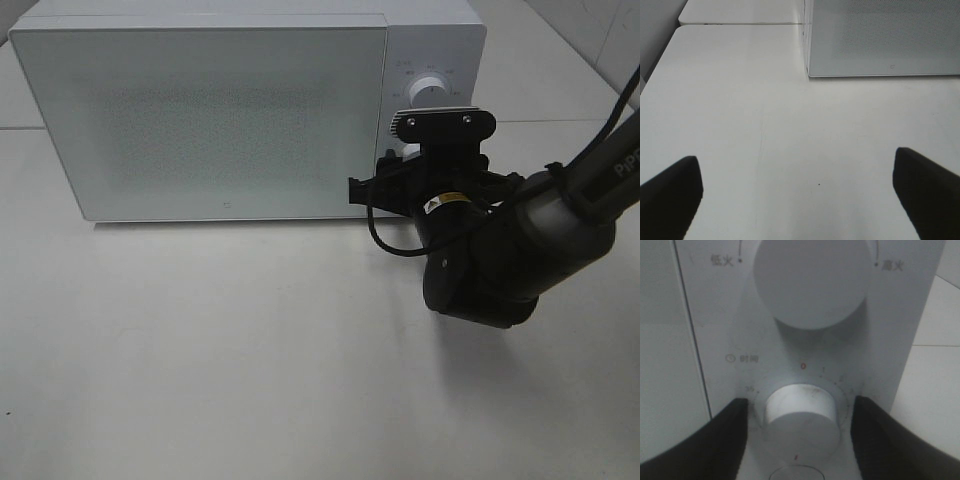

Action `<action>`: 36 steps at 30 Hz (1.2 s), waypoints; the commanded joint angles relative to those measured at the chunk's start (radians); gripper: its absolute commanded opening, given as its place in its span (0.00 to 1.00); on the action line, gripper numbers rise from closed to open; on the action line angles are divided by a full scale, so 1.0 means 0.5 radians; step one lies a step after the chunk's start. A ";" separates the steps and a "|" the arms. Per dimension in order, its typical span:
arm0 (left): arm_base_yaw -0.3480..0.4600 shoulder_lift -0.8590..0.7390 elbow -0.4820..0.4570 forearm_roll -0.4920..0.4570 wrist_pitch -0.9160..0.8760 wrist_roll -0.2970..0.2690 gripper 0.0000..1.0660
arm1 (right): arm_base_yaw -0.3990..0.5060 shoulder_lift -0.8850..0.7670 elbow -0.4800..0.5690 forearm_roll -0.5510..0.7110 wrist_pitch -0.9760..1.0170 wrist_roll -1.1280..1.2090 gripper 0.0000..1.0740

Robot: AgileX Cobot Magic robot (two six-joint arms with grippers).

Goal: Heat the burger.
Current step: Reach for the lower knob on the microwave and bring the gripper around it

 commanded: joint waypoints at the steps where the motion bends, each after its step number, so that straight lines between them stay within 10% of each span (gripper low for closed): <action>1: 0.002 -0.052 0.006 -0.006 -0.002 0.006 0.92 | -0.002 0.004 -0.028 -0.022 -0.036 0.002 0.29; 9: 0.002 -0.052 0.006 -0.006 -0.002 0.006 0.92 | -0.002 0.004 -0.028 -0.022 -0.044 0.002 0.02; 36: 0.002 -0.052 0.006 -0.006 -0.002 0.006 0.92 | -0.002 0.004 -0.028 -0.024 -0.144 0.362 0.05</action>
